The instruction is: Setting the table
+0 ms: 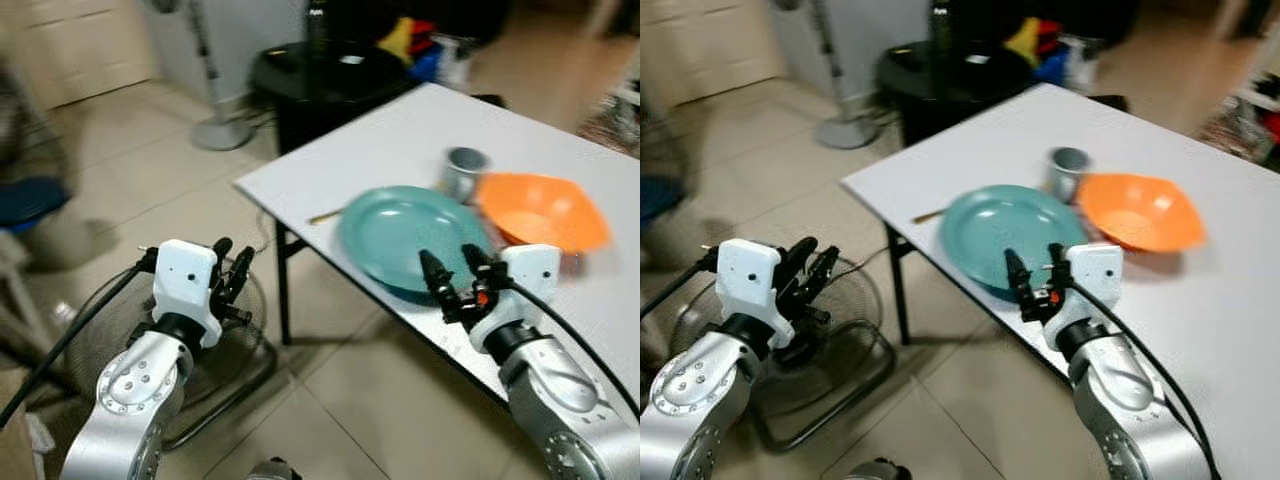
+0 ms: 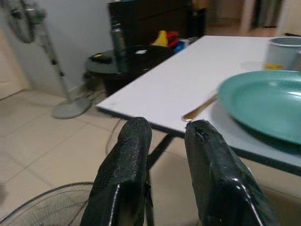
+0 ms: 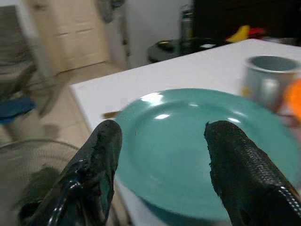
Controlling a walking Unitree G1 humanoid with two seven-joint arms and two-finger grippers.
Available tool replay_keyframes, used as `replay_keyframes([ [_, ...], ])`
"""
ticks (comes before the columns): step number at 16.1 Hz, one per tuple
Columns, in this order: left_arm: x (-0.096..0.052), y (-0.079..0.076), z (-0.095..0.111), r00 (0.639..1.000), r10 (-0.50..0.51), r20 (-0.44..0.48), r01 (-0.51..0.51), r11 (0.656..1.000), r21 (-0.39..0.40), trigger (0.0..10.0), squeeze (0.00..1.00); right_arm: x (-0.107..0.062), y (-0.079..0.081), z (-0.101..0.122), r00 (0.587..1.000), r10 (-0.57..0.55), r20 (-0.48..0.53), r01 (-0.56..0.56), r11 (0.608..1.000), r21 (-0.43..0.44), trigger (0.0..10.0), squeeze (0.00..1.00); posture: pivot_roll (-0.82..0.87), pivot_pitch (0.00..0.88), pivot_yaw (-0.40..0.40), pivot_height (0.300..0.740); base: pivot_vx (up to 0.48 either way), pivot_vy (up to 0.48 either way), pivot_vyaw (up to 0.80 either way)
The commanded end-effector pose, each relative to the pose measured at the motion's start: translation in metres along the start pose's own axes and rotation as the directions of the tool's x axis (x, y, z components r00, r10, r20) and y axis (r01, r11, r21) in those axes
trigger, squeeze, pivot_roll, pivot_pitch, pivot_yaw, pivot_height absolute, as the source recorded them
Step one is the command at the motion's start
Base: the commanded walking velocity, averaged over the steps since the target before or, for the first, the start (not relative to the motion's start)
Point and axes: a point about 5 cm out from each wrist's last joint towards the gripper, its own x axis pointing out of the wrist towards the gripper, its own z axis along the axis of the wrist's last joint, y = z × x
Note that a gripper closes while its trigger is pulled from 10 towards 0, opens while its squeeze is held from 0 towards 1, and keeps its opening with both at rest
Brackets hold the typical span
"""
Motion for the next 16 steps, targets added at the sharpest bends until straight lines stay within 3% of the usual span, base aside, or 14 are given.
replay_keyframes([
  [1, -0.0021, 0.0003, 0.0015, 1.0, 0.006, 0.003, -0.006, 1.0, 0.008, 10.0, 0.0, 0.0023, -0.0007, 0.0029, 1.0, 0.012, 0.019, -0.012, 1.0, -0.006, 10.0, 0.0, 0.14, 0.0, 0.017, 0.74, 0.0, 0.0, 0.8],
  [11, 0.0053, 0.0018, 0.0019, 1.0, 0.006, 0.013, -0.006, 1.0, 0.01, 10.0, 0.0, 0.0019, 0.0005, 0.0066, 0.999, 0.009, 0.048, -0.008, 1.0, -0.019, 10.0, 0.0, 0.12, 0.0, 0.043, 0.74, 0.0, 0.0, 0.8],
  [16, 0.0037, 0.0021, 0.006, 0.999, 0.019, 0.037, -0.019, 1.0, 0.005, 10.0, 0.0, 0.0011, 0.0075, 0.0043, 0.997, 0.057, 0.042, -0.059, 0.997, 0.042, 10.0, 0.0, 0.13, 0.0, 0.031, 0.74, 0.0, 0.0, 0.8],
])
